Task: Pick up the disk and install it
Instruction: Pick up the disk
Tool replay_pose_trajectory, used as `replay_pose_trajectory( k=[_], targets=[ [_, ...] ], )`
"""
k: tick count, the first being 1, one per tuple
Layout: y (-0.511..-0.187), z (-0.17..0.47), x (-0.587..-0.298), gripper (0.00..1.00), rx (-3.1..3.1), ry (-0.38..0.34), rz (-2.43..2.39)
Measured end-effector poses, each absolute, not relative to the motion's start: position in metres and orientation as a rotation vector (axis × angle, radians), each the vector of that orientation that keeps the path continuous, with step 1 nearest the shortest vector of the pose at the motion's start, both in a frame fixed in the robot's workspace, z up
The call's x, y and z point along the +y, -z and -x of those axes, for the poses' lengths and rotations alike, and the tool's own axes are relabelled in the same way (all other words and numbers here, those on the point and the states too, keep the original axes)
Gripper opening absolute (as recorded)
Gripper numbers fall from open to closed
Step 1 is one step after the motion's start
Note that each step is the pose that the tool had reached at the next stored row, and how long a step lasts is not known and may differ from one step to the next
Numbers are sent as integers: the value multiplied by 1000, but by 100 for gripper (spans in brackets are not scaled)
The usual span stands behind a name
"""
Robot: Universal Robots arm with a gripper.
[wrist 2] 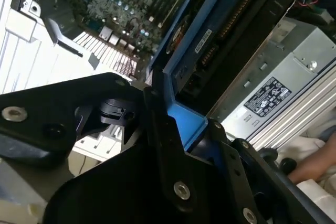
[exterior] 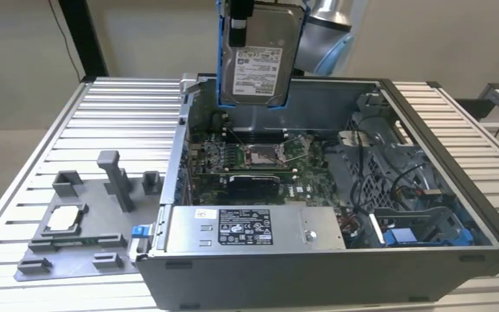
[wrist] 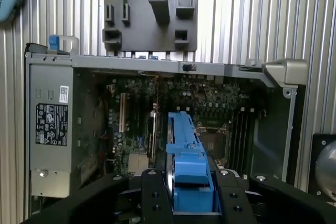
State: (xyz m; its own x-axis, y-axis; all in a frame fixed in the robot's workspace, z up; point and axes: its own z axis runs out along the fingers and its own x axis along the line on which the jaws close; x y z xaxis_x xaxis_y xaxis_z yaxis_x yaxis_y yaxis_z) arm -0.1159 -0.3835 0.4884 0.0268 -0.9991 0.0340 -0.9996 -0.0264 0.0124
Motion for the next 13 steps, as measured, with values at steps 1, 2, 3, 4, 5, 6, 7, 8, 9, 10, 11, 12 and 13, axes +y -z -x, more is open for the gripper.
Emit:
replay_pose_trajectory(
  k=[1, 2, 3, 4, 5, 6, 7, 8, 9, 10, 11, 12, 13],
  targets=[
    [-488, 111, -384, 0, -2168, -24, -2227],
    [-488, 107, -384, 0, -2168, -23, -2227],
    [-488, 102, -384, 0, -2168, -22, -2226],
    [-488, 98, -385, 0, -2167, -21, -2226],
    [-488, 93, -385, 0, -2167, -20, -2226],
    [-488, 89, -385, 0, -2167, -19, -2225],
    [-488, 84, -385, 0, -2166, -19, -2225],
    [-488, 80, -386, 0, -2166, -18, -2225],
    [-488, 75, -386, 0, -2165, -17, -2224],
    [-488, 71, -386, 0, -2165, -16, -2224],
    [-488, 66, -386, 0, -2165, -16, -2224],
    [-488, 61, -386, 0, -2165, -15, -2223],
    [-488, 57, -386, 0, -2165, -15, -2223]
  ],
)
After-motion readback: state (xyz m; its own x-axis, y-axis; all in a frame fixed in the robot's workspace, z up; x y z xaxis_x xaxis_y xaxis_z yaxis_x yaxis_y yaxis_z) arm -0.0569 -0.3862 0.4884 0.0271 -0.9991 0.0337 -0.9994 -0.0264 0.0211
